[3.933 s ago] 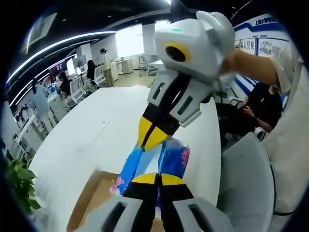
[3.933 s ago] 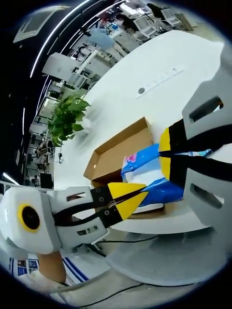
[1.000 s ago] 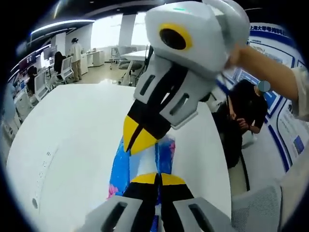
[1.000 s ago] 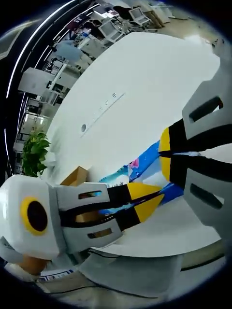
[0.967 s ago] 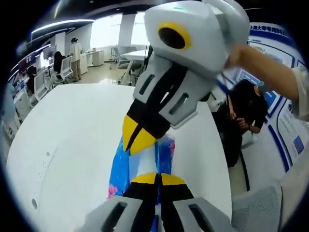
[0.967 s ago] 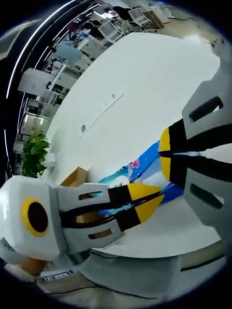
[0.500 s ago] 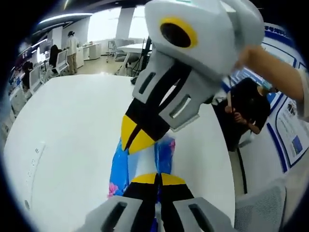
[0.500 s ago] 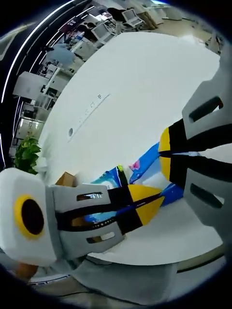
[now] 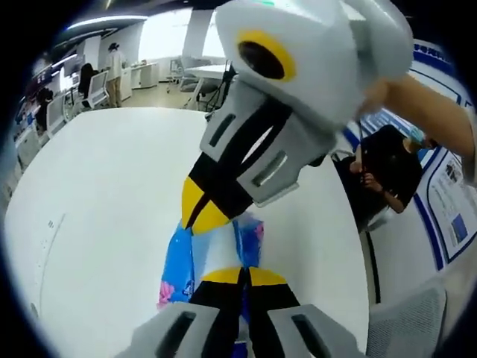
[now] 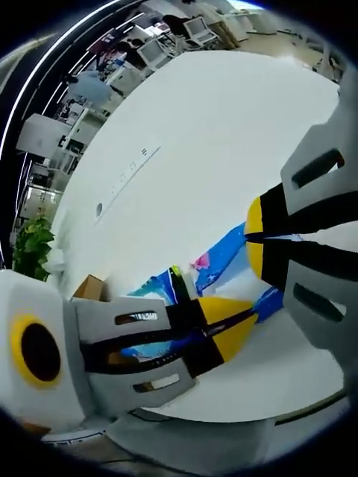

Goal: Operate the shoe box by opening the lid, removing the specified soft item, and placing it in the target area until the item is outside and the box remains undamaged.

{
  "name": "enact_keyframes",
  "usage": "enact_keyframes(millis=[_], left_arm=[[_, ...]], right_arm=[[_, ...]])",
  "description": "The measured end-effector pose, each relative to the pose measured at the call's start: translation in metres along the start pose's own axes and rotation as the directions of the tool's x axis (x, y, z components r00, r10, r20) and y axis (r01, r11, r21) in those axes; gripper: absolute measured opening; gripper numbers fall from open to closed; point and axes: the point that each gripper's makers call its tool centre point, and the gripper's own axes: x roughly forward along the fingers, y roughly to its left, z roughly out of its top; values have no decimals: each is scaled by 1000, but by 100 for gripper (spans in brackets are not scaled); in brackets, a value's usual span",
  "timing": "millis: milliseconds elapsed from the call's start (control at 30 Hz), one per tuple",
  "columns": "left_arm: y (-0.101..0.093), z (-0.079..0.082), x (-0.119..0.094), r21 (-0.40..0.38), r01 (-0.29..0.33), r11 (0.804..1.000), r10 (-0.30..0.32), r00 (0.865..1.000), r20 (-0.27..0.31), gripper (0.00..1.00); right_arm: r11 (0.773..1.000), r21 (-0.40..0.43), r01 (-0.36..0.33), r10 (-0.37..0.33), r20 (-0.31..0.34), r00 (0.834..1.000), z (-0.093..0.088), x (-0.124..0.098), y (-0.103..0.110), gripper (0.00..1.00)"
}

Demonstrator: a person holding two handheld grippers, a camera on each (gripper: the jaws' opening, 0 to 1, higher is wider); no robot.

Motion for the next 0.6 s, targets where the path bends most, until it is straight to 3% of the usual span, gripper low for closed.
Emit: enact_keyframes(millis=[400,600], left_arm=[[1,-2,-2,0,-8,1000,8,1000,0,1],[-4,0,-5,5,-6,1000,6,1000,10,9]], right_arm=[[1000,1,6,-6,-18,1000,-3,-1,1,0],[1000,3,23,-23,-27,999,-3,-2,-1,1]])
